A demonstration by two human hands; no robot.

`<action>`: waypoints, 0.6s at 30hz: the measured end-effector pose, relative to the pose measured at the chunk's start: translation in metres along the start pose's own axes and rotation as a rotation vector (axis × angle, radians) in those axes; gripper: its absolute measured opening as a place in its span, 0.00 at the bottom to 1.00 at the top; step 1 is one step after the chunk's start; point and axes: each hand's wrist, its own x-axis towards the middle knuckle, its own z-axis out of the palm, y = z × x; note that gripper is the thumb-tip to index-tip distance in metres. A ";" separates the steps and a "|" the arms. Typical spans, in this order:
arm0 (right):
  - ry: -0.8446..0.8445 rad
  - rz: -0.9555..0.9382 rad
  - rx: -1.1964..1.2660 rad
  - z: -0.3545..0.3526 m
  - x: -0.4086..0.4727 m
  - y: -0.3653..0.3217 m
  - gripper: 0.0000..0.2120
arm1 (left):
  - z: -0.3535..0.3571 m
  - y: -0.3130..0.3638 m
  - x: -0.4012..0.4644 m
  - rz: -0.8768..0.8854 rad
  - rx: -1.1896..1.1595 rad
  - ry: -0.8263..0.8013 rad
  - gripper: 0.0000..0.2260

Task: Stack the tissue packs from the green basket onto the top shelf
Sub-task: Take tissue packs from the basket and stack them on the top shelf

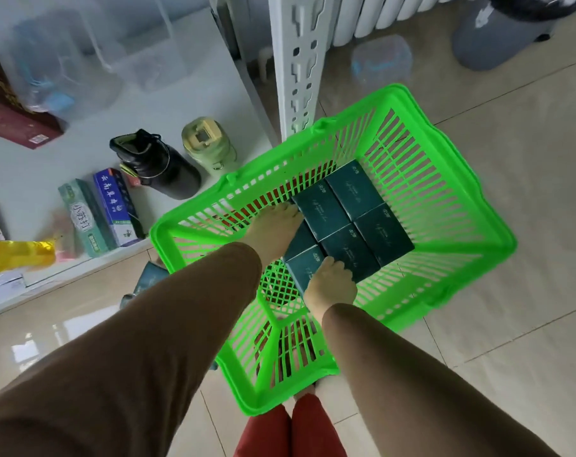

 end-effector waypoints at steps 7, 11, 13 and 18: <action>-0.003 -0.029 -0.126 0.027 0.010 0.004 0.26 | 0.011 -0.005 0.016 0.066 0.265 0.043 0.26; -0.111 0.006 -0.154 0.015 0.009 0.006 0.24 | 0.004 -0.010 -0.001 0.052 0.420 -0.072 0.15; -0.132 -0.007 -0.133 -0.004 -0.001 0.013 0.23 | -0.006 -0.011 -0.020 -0.004 0.393 -0.059 0.13; -0.061 -0.196 0.179 -0.083 -0.054 0.033 0.29 | -0.071 -0.024 -0.102 -0.234 0.022 0.089 0.25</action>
